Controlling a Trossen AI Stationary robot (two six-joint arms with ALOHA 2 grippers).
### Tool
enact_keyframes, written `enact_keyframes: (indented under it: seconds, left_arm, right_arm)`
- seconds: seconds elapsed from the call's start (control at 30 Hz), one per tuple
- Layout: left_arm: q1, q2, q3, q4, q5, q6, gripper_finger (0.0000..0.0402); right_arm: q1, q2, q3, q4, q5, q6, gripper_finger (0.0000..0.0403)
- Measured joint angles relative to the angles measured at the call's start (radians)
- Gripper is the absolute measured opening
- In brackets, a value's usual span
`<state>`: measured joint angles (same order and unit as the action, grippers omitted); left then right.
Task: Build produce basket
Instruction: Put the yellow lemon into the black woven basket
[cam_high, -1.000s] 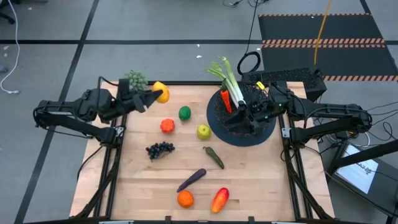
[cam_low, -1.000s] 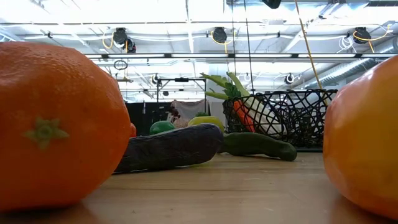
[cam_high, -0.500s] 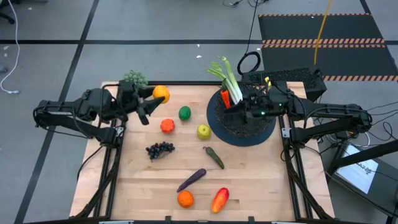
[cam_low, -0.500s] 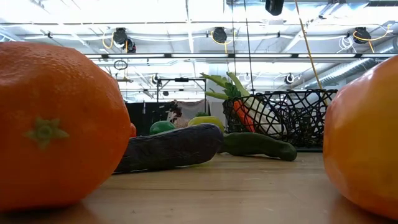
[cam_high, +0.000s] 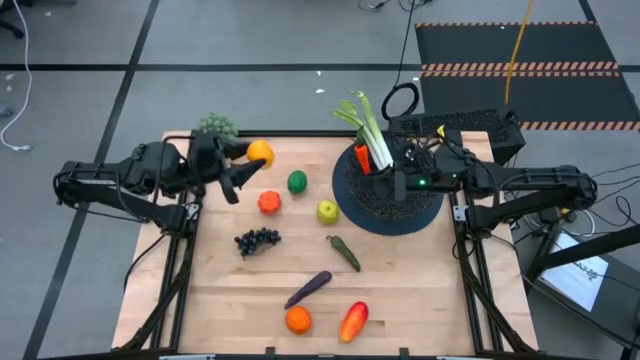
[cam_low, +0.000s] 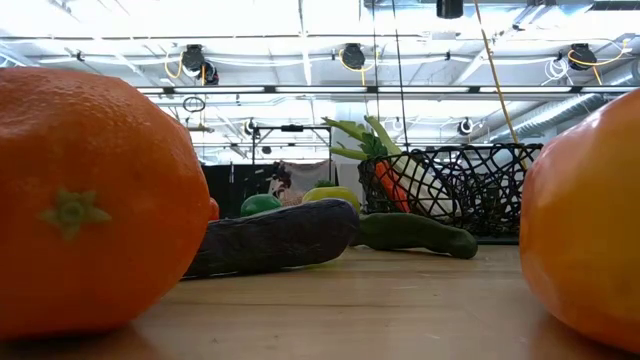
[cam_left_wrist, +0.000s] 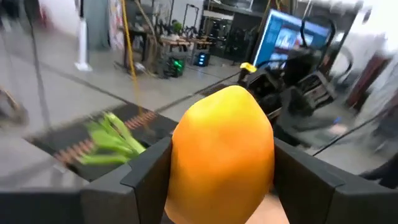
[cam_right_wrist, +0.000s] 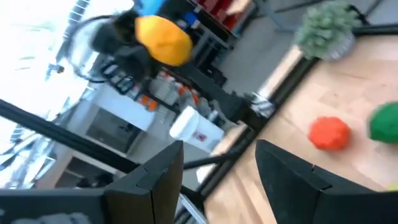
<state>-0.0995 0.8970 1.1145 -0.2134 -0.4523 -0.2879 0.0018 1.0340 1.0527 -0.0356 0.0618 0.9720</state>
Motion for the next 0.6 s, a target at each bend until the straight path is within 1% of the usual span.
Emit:
enact_keyframes:
  seconds: [0.07, 0.13, 0.23, 0.3, 0.37, 0.47, 0.6]
  left_arm:
    - [0.0, 0.007, 0.0, 0.002, 0.015, -0.097, 0.0244]
    - [0.0, 0.018, 0.0, 0.004, 0.02, -0.186, 0.0244]
    - [0.0, 0.033, -0.002, 0.001, 0.041, -0.3, 0.0244]
    - [0.0, 0.044, 0.0, 0.006, 0.042, -0.35, 0.0244]
    - [-0.003, 0.062, 0.0, 0.004, 0.044, -0.379, 0.0244]
    - [-0.006, 0.098, 0.0, 0.044, 0.045, -0.414, 0.0244]
    - [-0.008, 0.151, 0.0, 0.146, 0.089, -0.415, 0.0244]
  right_arm:
    - [0.03, 0.0, 0.0, 0.037, 0.04, -0.017, 0.0193]
    - [0.066, 0.008, 0.0, 0.072, 0.117, -0.048, 0.0193]
    - [0.11, 0.022, 0.0, 0.12, 0.23, -0.133, 0.0193]
    - [0.129, 0.034, 0.0, 0.151, 0.275, -0.189, 0.0193]
    - [0.141, 0.05, 0.0, 0.166, 0.283, -0.206, 0.0193]
    - [0.166, 0.074, 0.0, 0.188, 0.281, -0.243, 0.0196]
    - [0.21, 0.121, 0.0, 0.259, 0.304, -0.308, 0.0214]
